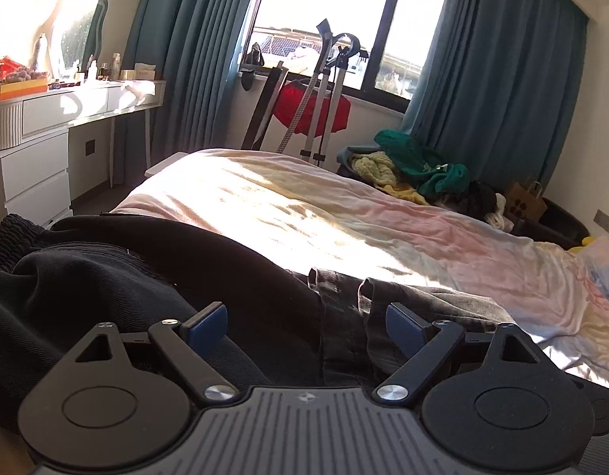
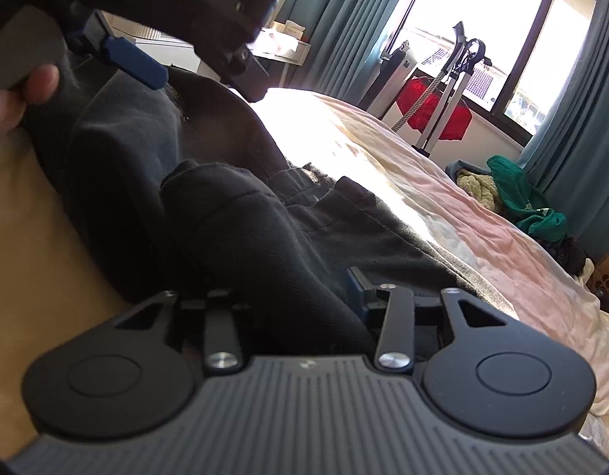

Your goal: Fold clothes

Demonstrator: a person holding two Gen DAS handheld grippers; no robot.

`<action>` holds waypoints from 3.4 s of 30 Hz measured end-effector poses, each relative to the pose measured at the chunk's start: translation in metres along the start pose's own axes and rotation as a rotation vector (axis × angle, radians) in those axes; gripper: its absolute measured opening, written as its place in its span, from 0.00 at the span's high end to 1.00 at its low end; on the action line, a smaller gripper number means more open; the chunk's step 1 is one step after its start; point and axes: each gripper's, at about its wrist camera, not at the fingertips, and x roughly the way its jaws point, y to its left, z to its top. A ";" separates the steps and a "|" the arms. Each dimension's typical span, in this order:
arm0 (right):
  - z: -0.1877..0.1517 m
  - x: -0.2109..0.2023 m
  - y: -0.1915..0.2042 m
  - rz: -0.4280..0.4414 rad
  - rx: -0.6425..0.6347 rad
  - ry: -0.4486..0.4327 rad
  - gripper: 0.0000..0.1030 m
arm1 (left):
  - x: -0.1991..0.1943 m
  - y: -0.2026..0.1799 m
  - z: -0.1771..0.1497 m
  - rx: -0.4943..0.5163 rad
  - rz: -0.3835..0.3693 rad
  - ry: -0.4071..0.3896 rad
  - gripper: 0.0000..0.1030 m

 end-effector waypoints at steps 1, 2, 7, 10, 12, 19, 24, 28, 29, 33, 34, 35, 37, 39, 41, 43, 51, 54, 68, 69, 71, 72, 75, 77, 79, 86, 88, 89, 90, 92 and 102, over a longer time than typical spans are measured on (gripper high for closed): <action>-0.002 -0.008 -0.006 0.034 0.035 0.000 0.32 | 0.001 -0.004 -0.002 0.023 0.002 0.003 0.14; -0.004 -0.016 -0.012 0.069 0.075 0.001 0.29 | 0.002 -0.009 -0.004 0.045 0.005 0.005 0.14; -0.021 -0.057 -0.052 0.174 0.361 -0.003 0.29 | 0.011 -0.021 -0.013 0.104 0.028 0.043 0.14; -0.033 -0.074 -0.082 0.137 0.549 -0.017 0.29 | 0.019 -0.022 -0.018 0.147 0.064 0.064 0.14; -0.042 -0.074 -0.102 0.041 0.629 -0.018 0.29 | 0.024 -0.022 -0.020 0.156 0.070 0.083 0.14; -0.073 -0.032 -0.130 -0.102 0.779 0.131 0.28 | 0.038 -0.034 -0.036 0.271 0.114 0.149 0.13; -0.079 -0.021 -0.121 -0.130 0.742 0.189 0.27 | 0.044 -0.038 -0.042 0.303 0.138 0.157 0.13; -0.081 -0.024 -0.125 -0.121 0.772 0.179 0.27 | 0.038 -0.033 -0.042 0.278 0.134 0.149 0.13; -0.082 -0.024 -0.126 -0.120 0.776 0.178 0.27 | 0.034 -0.031 -0.041 0.267 0.128 0.146 0.13; -0.080 -0.024 -0.126 -0.127 0.774 0.175 0.27 | 0.004 -0.010 -0.030 0.139 0.091 0.141 0.13; -0.080 -0.025 -0.126 -0.127 0.771 0.173 0.27 | -0.007 -0.001 -0.026 0.084 0.080 0.135 0.13; -0.080 -0.026 -0.126 -0.125 0.769 0.171 0.27 | -0.019 0.011 -0.023 0.017 0.073 0.129 0.13; -0.082 -0.029 -0.127 -0.120 0.777 0.163 0.27 | -0.040 0.039 -0.017 -0.131 0.063 0.136 0.12; -0.084 -0.033 -0.130 -0.116 0.793 0.162 0.28 | -0.054 0.071 -0.014 -0.291 0.045 0.166 0.12; -0.087 -0.038 -0.133 -0.112 0.819 0.161 0.28 | -0.066 0.105 -0.015 -0.445 0.025 0.192 0.12; -0.089 -0.041 -0.136 -0.108 0.843 0.159 0.28 | -0.075 0.136 -0.022 -0.570 0.019 0.191 0.12; -0.090 -0.038 -0.139 -0.116 0.873 0.165 0.27 | -0.053 0.232 -0.073 -1.241 -0.116 0.142 0.15; -0.091 -0.039 -0.139 -0.117 0.874 0.162 0.27 | -0.048 0.255 -0.076 -1.327 -0.042 0.060 0.15; -0.069 -0.049 -0.124 -0.112 0.821 0.040 0.28 | -0.037 0.286 -0.055 -1.120 0.175 -0.043 0.61; -0.069 -0.046 -0.121 -0.106 0.811 0.047 0.28 | -0.036 0.284 -0.053 -1.087 0.184 -0.038 0.62; -0.069 -0.040 -0.117 -0.089 0.808 0.071 0.28 | -0.030 0.279 -0.047 -1.056 0.186 -0.043 0.65; -0.074 -0.034 -0.116 -0.079 0.821 0.094 0.28 | -0.028 0.276 -0.047 -1.048 0.188 -0.047 0.66; -0.081 -0.022 -0.109 -0.081 0.788 0.135 0.29 | -0.030 0.261 -0.041 -0.947 0.233 -0.061 0.69; -0.076 -0.019 -0.103 -0.102 0.739 0.146 0.27 | -0.033 0.245 -0.034 -0.856 0.280 -0.075 0.71; -0.075 -0.021 -0.103 -0.107 0.737 0.145 0.27 | -0.033 0.226 -0.024 -0.752 0.331 -0.092 0.73; -0.077 -0.034 -0.119 -0.067 0.813 0.115 0.29 | -0.035 0.131 0.022 -0.319 0.473 -0.238 0.77; -0.081 -0.041 -0.130 -0.051 0.872 0.097 0.29 | -0.036 0.090 0.038 -0.182 0.487 -0.297 0.78; -0.084 -0.044 -0.137 -0.053 0.909 0.092 0.29 | -0.036 0.066 0.046 -0.115 0.486 -0.331 0.79; -0.088 -0.047 -0.143 -0.060 0.945 0.090 0.29 | -0.035 0.042 0.054 -0.065 0.472 -0.361 0.80; -0.095 -0.052 -0.157 -0.071 1.020 0.085 0.29 | -0.034 -0.008 0.067 0.022 0.436 -0.418 0.81; -0.137 -0.084 -0.210 -0.126 1.326 0.001 0.27 | 0.007 -0.277 0.037 0.366 0.189 -0.582 0.83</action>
